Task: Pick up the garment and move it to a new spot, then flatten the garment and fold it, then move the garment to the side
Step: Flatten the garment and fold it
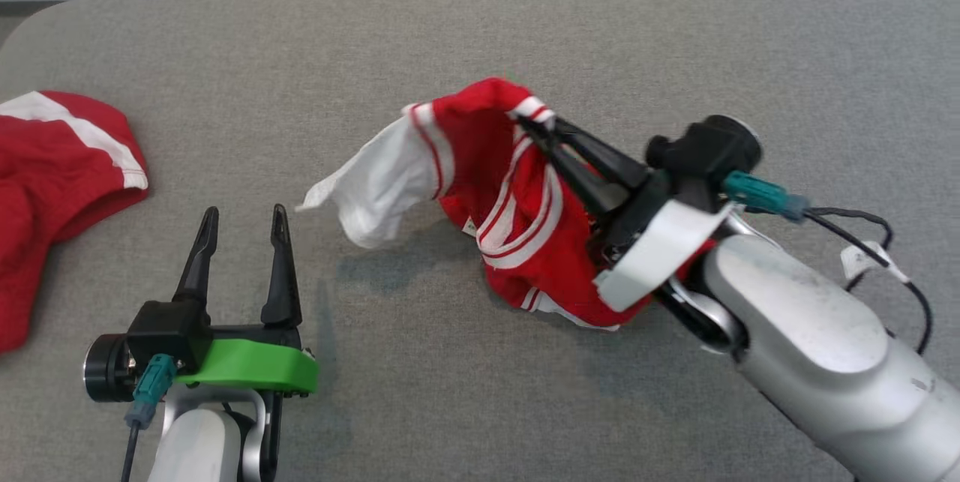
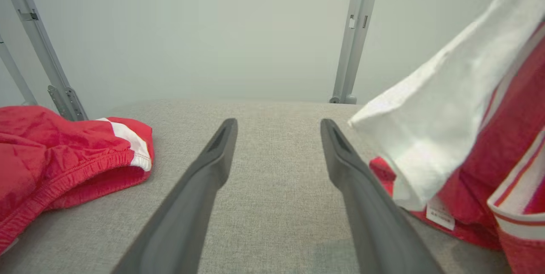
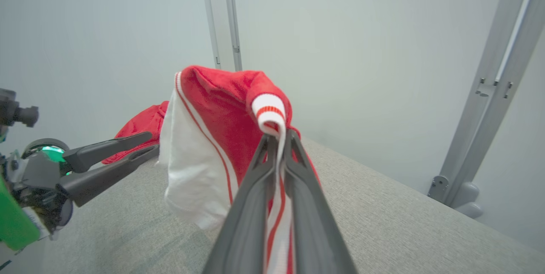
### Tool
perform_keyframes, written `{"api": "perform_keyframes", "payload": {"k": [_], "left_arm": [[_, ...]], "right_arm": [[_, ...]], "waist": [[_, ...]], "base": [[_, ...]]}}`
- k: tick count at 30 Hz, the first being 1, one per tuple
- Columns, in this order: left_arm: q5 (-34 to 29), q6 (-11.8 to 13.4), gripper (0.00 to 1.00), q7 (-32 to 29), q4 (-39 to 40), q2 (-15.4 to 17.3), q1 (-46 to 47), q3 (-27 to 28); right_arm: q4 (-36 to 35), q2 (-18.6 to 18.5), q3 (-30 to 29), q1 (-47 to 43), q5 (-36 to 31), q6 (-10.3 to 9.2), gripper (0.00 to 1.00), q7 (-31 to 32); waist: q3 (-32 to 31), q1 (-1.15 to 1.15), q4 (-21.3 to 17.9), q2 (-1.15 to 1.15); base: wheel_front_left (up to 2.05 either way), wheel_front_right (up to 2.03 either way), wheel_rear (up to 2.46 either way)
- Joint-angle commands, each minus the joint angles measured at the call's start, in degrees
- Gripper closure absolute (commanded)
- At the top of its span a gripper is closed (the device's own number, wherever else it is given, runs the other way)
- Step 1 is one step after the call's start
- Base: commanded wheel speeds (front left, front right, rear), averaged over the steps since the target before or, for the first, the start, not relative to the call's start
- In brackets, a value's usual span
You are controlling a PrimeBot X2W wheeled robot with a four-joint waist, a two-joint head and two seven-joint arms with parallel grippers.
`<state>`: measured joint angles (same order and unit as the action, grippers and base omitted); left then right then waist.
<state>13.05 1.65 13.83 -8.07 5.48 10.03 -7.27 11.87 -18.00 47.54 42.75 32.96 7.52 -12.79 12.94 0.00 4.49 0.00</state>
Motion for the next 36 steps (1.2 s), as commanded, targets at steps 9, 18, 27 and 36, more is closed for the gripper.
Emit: {"api": "perform_keyframes", "payload": {"k": [9, 18, 27, 36], "left_arm": [[-0.3, 0.6, 0.00, -1.5, 2.0, 1.7, -0.9, -0.2], [-0.1, 0.6, 0.00, -2.5, 2.9, 2.3, -0.6, -0.9], [0.1, 0.8, 0.00, -3.1, 3.2, 3.0, -0.7, -1.1], [0.5, 1.6, 0.00, -2.9, 3.4, 3.4, -2.0, -0.8]], "right_arm": [[1.8, -4.1, -25.6, -20.9, 5.0, -0.04, 1.00, 0.0], [13.2, 2.9, -41.3, -31.3, 7.5, -0.02, 1.00, 0.3], [18.2, 5.4, -43.8, -29.5, 2.9, -0.03, 0.00, -1.4], [7.8, 5.8, -51.9, -30.8, -13.2, -0.03, 0.00, -2.5]], "waist": [[-0.7, 0.00, -5.2, 0.00], [0.0, 0.00, -6.1, 0.00], [-0.1, 0.00, -6.3, 0.00], [-2.0, 0.00, -6.7, 0.00]], "base": [[0.00, 0.00, 0.00], [0.00, 0.00, 0.00], [0.00, 0.00, 0.00], [0.00, 0.00, 0.00]]}}
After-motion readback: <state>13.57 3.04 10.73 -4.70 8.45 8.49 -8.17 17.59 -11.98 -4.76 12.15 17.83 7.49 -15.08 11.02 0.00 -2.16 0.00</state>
